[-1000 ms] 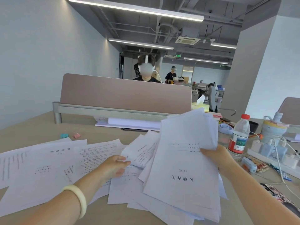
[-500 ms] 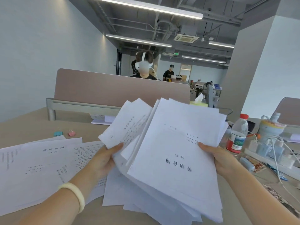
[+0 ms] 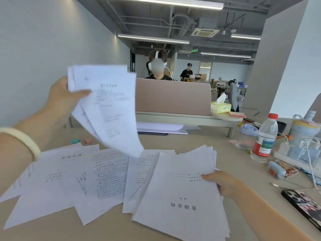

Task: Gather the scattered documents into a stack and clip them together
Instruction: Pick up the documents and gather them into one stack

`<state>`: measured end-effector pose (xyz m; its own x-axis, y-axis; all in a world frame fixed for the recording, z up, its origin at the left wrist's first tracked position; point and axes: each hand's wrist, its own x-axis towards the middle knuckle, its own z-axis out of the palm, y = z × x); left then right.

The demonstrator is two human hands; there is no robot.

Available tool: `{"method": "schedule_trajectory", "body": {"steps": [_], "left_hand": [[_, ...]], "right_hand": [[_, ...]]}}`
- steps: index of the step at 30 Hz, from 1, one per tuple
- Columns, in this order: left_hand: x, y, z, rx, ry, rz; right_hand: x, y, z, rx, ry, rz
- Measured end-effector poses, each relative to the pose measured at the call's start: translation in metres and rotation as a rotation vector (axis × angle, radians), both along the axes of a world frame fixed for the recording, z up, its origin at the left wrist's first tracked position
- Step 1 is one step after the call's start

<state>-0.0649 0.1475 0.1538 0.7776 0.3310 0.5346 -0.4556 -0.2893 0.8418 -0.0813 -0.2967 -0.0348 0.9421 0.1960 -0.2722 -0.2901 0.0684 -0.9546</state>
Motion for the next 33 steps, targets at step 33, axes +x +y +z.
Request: {"method": "schedule_trajectory", "body": {"steps": [33], "left_hand": [[0.019,-0.135,-0.139,0.019,0.63,-0.757]], "right_hand": [[-0.008,0.022,0.067,0.076,-0.291,0.002]]}}
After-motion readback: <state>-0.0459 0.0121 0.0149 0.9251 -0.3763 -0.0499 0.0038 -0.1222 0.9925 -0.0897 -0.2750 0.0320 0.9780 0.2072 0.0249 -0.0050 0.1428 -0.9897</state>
